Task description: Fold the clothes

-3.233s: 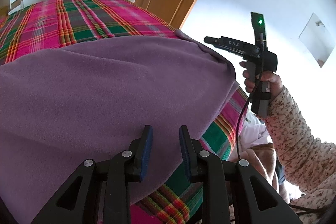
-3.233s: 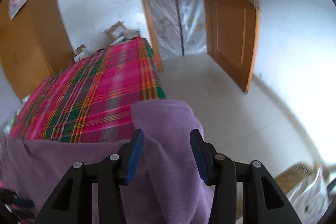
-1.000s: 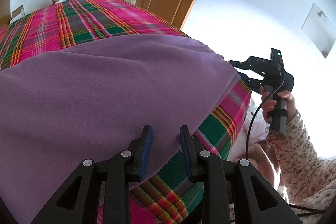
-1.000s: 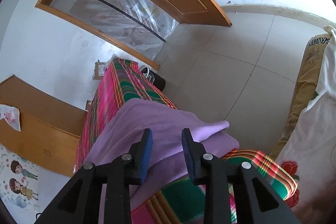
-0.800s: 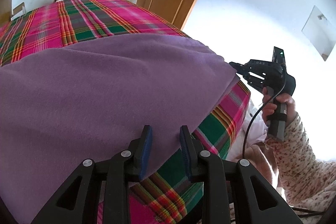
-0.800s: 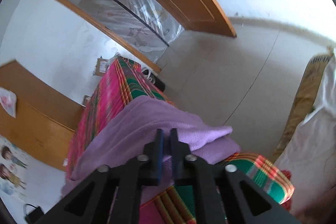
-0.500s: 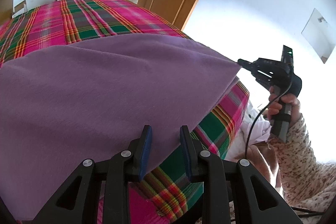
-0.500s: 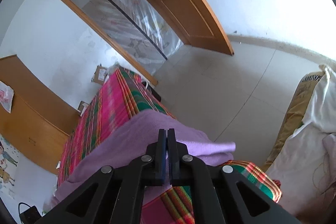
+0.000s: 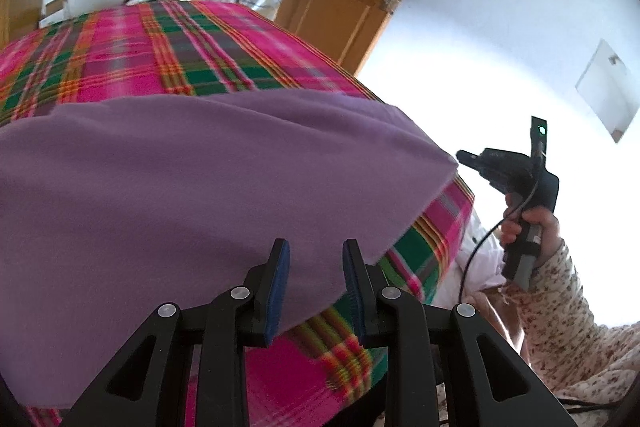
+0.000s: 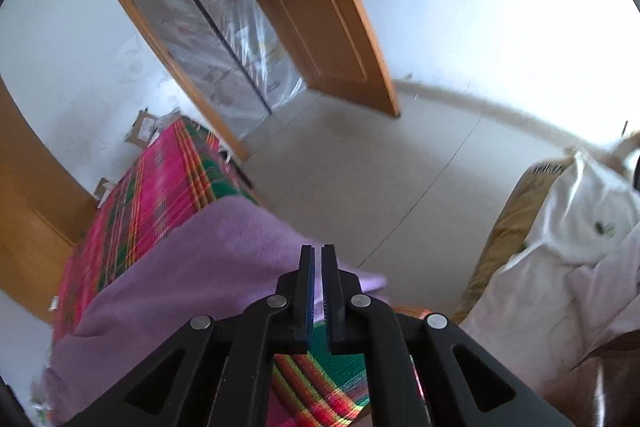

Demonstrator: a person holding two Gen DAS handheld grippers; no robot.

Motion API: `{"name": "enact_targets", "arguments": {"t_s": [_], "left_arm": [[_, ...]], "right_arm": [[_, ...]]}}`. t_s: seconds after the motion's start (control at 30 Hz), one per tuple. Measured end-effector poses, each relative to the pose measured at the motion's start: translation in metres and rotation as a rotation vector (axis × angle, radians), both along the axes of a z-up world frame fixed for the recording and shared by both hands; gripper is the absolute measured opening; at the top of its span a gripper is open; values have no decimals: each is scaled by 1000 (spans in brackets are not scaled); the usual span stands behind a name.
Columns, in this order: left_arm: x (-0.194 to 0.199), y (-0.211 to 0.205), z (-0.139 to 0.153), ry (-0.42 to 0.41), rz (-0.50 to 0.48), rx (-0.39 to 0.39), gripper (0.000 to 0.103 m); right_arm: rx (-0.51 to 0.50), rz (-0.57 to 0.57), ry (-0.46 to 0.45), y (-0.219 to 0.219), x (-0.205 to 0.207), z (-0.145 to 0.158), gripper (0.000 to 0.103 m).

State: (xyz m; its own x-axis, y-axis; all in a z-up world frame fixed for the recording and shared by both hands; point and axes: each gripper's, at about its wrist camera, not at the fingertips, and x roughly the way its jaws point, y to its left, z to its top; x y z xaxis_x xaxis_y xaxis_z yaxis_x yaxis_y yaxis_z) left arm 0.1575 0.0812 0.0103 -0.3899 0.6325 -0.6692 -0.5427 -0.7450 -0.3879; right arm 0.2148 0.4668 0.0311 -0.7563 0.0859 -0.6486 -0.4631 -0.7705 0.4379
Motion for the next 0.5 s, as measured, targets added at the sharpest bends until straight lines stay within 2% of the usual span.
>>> {"name": "enact_targets", "arguments": {"t_s": [0.2,0.33,0.43,0.5], "left_arm": [[-11,-42,7,14,117,-8,28],[-17,-63,6,16,204,-55,28],[-19,-80,-4,-24,252,-69,28],[-17,-87,-9,-39,265,-83,28]], "right_arm": [[79,49,51,-22,-5,23,4],[154,261,29,-67,-29,23,5],[229,456,-9,-116,-45,13,5],[260,530,-29,-137,-47,6,5]]}}
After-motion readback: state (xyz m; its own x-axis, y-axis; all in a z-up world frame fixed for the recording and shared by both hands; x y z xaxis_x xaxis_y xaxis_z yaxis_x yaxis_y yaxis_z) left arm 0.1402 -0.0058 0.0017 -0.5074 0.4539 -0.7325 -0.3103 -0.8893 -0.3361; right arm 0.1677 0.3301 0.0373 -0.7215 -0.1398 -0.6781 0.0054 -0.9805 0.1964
